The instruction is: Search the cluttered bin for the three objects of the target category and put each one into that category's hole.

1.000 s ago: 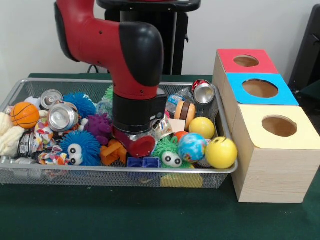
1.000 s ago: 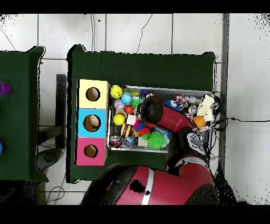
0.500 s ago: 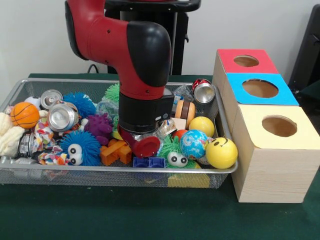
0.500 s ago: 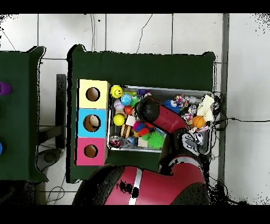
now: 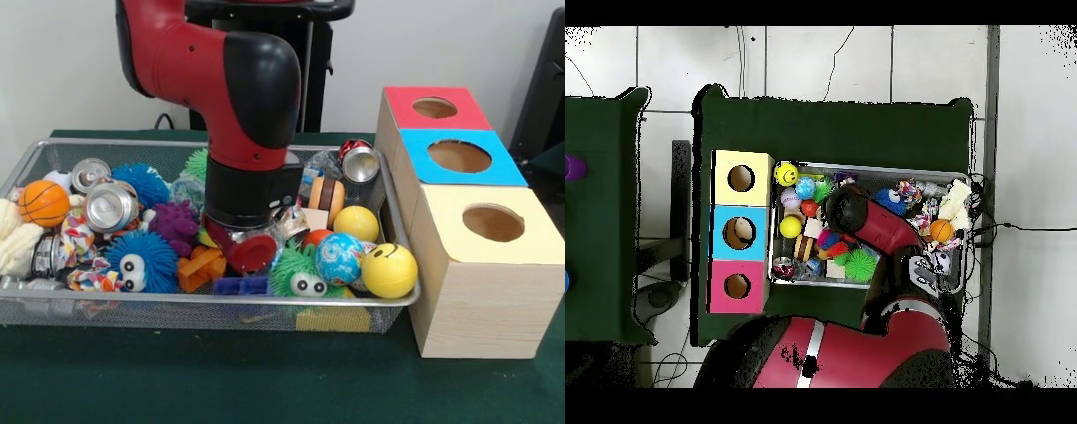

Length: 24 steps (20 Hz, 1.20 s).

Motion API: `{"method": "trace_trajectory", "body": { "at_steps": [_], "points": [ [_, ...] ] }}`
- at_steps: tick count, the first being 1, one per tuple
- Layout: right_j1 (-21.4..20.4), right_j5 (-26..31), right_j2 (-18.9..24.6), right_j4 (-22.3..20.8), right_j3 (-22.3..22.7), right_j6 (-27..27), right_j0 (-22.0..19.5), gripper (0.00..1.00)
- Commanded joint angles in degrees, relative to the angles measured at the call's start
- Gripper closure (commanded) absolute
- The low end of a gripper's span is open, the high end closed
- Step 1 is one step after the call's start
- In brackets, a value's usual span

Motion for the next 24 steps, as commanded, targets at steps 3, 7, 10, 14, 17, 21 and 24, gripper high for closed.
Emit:
{"method": "trace_trajectory", "body": {
  "at_steps": [3, 7, 10, 14, 17, 21, 24],
  "points": [
    [-8.9, 15.0, -0.3, -3.9, 4.1, -1.3, -4.9, 1.0],
    [-13.0, 20.7, 0.5, -5.4, 3.9, -3.6, -8.1, 1.0],
    [-14.8, 24.3, 1.4, -6.7, 3.2, -4.9, -10.3, 1.0],
    [-15.9, 25.2, 2.7, -8.5, 4.0, -5.3, -12.0, 1.0],
    [-15.3, 25.3, 4.3, -9.9, 5.2, -6.4, -13.9, 1.0],
    [-14.5, 22.3, 5.8, -12.8, 8.3, -7.5, -15.9, 1.0],
    [-13.9, 17.1, 6.2, -16.0, 11.6, -7.0, -16.6, 1.0]
  ]
}}
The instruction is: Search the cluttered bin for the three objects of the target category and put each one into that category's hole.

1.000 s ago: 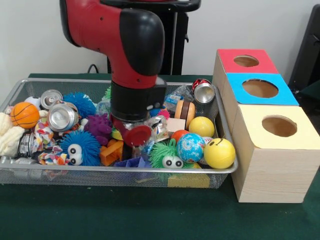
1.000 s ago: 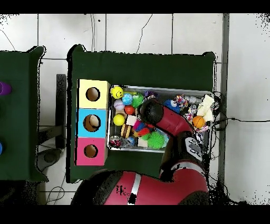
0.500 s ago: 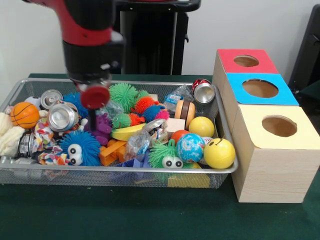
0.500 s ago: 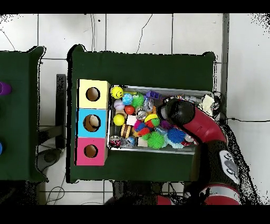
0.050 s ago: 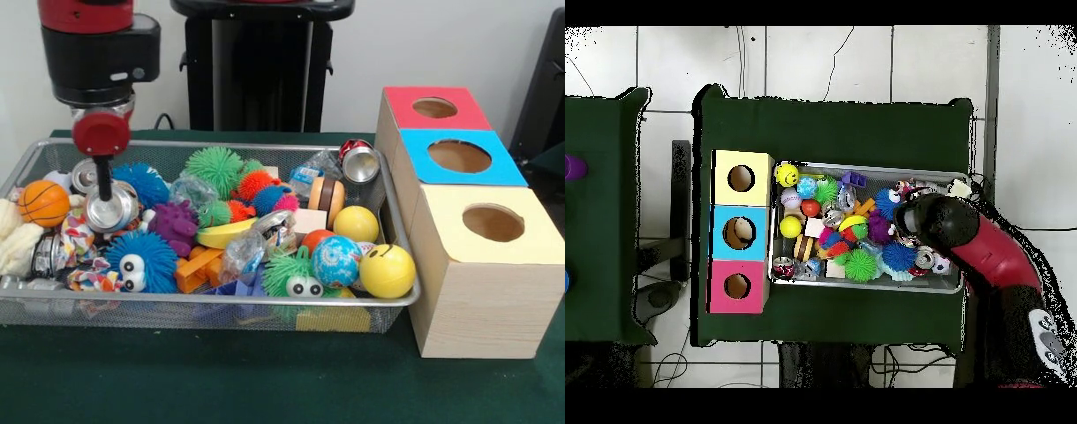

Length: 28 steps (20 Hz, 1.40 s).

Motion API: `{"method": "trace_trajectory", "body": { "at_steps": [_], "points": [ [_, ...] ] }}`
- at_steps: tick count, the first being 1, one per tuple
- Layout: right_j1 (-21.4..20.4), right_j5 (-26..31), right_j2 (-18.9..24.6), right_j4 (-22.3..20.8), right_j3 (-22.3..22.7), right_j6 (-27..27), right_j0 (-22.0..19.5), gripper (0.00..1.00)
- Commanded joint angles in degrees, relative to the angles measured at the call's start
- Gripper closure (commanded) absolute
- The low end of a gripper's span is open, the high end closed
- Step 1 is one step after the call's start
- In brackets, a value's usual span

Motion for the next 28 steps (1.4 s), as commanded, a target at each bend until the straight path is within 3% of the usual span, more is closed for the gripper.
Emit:
{"method": "trace_trajectory", "body": {
  "at_steps": [1, 9, 18, 22, 28],
  "points": [
    [2.0, -5.0, 5.9, -8.1, 10.0, -6.1, -1.7, 1.0],
    [5.5, -14.9, 5.8, -13.5, 12.4, -1.0, -2.4, 1.0],
    [3.8, -11.2, 6.1, -16.6, 11.2, -4.0, -5.7, 1.0],
    [3.2, -8.3, 7.4, -17.8, 9.9, -6.7, -9.1, 1.0],
    [8.5, -12.7, 7.4, -20.3, 7.6, -4.1, -8.7, 1.0]
  ]
}}
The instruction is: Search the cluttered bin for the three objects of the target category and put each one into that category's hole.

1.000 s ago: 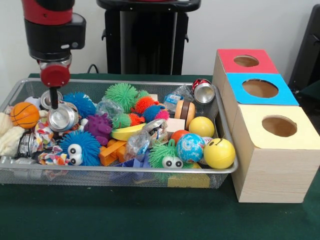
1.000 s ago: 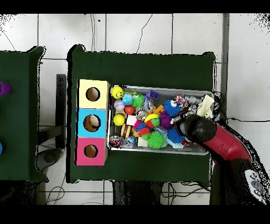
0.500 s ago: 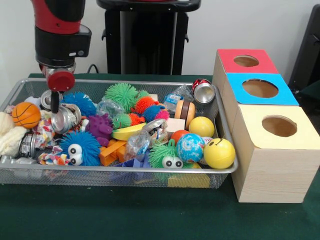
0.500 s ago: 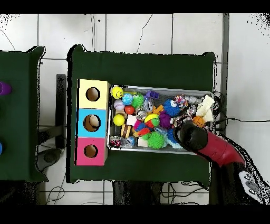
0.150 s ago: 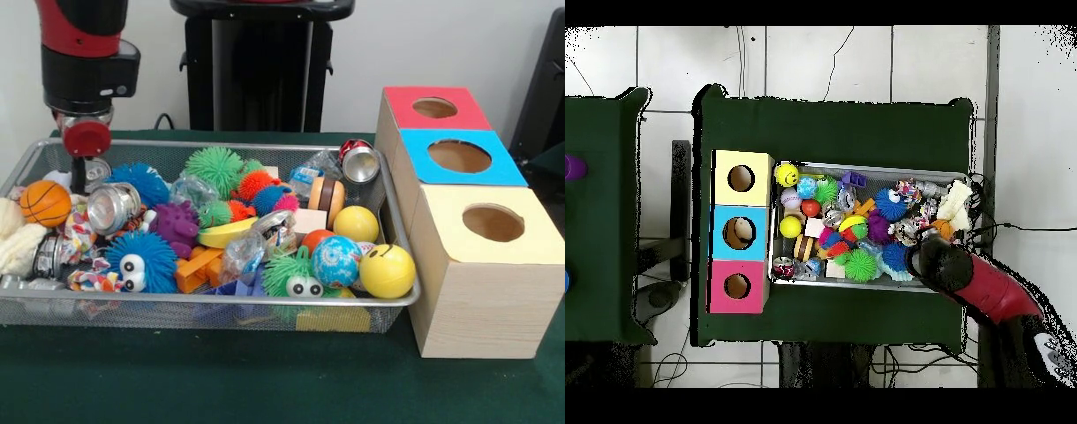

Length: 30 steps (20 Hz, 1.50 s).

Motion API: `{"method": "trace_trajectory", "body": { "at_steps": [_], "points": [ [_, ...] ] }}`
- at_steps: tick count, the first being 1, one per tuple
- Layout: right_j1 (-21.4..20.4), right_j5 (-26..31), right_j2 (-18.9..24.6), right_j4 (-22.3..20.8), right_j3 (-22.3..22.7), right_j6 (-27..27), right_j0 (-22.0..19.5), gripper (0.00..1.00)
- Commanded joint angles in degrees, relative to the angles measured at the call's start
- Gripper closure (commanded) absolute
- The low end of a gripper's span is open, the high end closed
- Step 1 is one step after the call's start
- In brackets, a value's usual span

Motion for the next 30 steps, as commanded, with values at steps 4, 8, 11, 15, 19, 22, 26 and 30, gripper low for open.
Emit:
{"method": "trace_trajectory", "body": {
  "at_steps": [4, 8, 11, 15, 19, 22, 26, 30],
  "points": [
    [11.2, -1.6, 5.3, -5.1, -2.3, -1.2, 1.3, 1.0],
    [17.0, -7.7, 4.5, -5.1, -4.8, 1.9, 3.2, 1.0],
    [20.8, -10.7, 3.6, -4.0, -7.0, 3.4, 5.0, 1.0],
    [22.6, -9.8, 4.2, -2.9, -9.3, 2.4, 5.4, 1.0],
    [22.7, -8.3, 5.9, -1.9, -9.7, 2.2, 4.7, 1.0],
    [22.3, -8.9, 6.6, -0.9, -8.9, 3.4, 4.9, 1.0],
    [21.1, -10.5, 6.8, 1.1, -7.6, 6.5, 6.1, 1.0],
    [20.2, -14.4, 6.7, 4.3, -7.4, 10.9, 8.1, 1.0]
  ]
}}
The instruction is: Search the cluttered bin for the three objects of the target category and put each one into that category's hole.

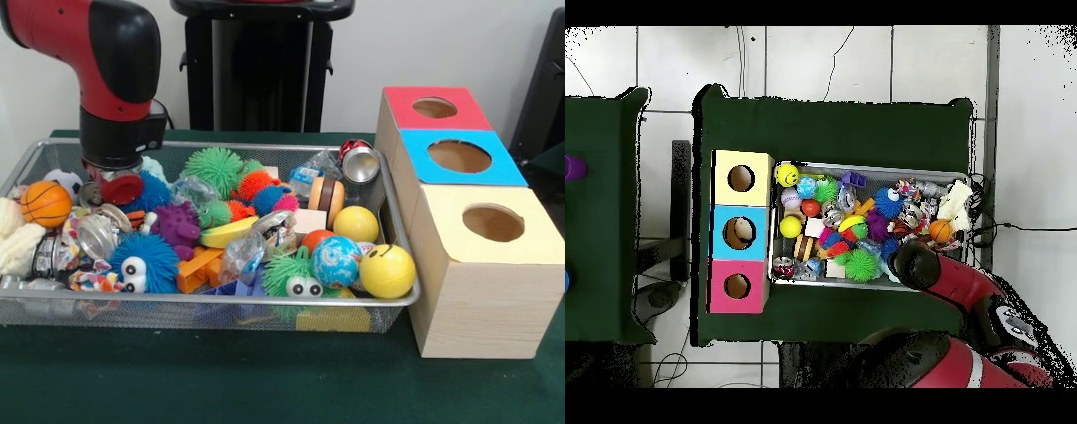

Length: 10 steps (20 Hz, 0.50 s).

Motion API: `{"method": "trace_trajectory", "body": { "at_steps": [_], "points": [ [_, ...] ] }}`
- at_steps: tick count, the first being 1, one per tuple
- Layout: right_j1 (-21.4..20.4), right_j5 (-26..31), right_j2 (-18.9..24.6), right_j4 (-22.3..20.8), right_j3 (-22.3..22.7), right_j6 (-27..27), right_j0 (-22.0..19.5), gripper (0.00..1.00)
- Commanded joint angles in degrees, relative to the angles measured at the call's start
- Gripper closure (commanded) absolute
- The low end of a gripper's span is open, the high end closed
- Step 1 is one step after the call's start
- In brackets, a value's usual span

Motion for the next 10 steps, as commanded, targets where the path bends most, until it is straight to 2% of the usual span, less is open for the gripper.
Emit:
{"method": "trace_trajectory", "body": {
  "at_steps": [1, 4, 10],
  "points": [
    [9.4, -5.9, 9.9, 7.2, -4.4, 10.9, 3.1, 1.0],
    [9.0, -2.7, 9.9, 9.7, -6.6, 10.3, 4.3, 1.0],
    [8.7, 7.3, 5.7, 14.3, -12.9, 8.2, 8.4, 1.0]
  ]
}}
